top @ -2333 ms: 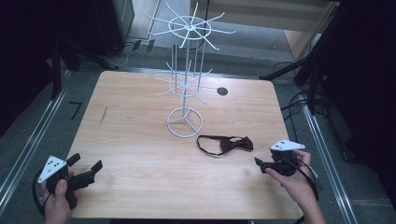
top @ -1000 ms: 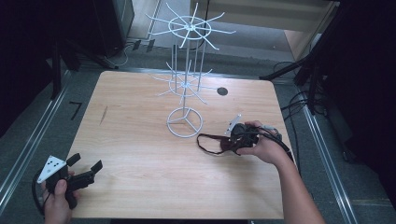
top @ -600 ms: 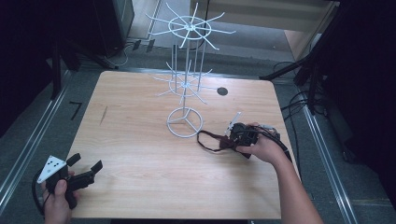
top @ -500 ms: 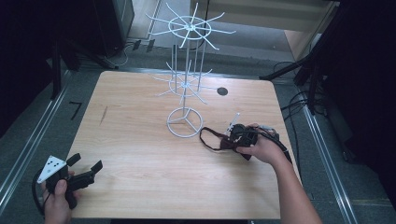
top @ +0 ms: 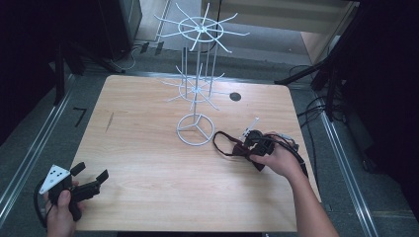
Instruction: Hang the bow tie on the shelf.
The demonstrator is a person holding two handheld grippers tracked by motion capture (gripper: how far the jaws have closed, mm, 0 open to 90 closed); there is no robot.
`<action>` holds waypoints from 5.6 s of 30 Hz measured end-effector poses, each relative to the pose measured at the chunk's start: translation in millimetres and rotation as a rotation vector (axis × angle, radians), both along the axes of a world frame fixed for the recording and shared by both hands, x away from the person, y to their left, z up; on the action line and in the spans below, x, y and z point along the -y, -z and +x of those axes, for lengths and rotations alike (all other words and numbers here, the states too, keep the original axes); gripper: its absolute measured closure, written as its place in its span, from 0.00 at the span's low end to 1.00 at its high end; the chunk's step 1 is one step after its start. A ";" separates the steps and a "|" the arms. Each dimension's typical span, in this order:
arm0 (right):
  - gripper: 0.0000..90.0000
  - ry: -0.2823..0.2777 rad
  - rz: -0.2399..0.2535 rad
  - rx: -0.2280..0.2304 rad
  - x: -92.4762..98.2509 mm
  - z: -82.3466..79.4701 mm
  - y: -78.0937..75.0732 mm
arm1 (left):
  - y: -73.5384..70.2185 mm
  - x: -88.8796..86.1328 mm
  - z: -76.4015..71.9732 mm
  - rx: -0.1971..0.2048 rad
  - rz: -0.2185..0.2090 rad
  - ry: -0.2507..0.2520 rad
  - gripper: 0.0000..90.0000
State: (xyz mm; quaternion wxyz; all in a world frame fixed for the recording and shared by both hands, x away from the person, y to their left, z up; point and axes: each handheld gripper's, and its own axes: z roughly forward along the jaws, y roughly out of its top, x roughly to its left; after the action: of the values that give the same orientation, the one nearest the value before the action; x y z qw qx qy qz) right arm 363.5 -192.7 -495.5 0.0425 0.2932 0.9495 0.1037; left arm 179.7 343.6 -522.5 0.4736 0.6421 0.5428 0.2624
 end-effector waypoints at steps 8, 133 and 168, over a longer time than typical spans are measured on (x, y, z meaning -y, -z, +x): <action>0.81 0.080 0.107 0.104 13.6 -7.5 -12.5 | 0.1 0.6 0.2 0.000 0.003 -0.003 0.08; 0.81 0.215 0.597 0.700 -49.8 -29.5 -92.4 | 0.2 -0.8 0.5 -0.003 -0.012 0.000 0.08; 0.81 0.207 0.535 0.650 -82.5 -9.3 -49.4 | 0.1 -0.6 0.2 -0.002 -0.005 0.005 0.08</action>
State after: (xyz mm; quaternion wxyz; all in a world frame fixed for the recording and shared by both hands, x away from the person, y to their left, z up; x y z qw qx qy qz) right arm 354.2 -110.1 -446.1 0.2721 0.3395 0.7921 0.4282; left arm 179.9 344.2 -522.6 0.4752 0.6424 0.5425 0.2592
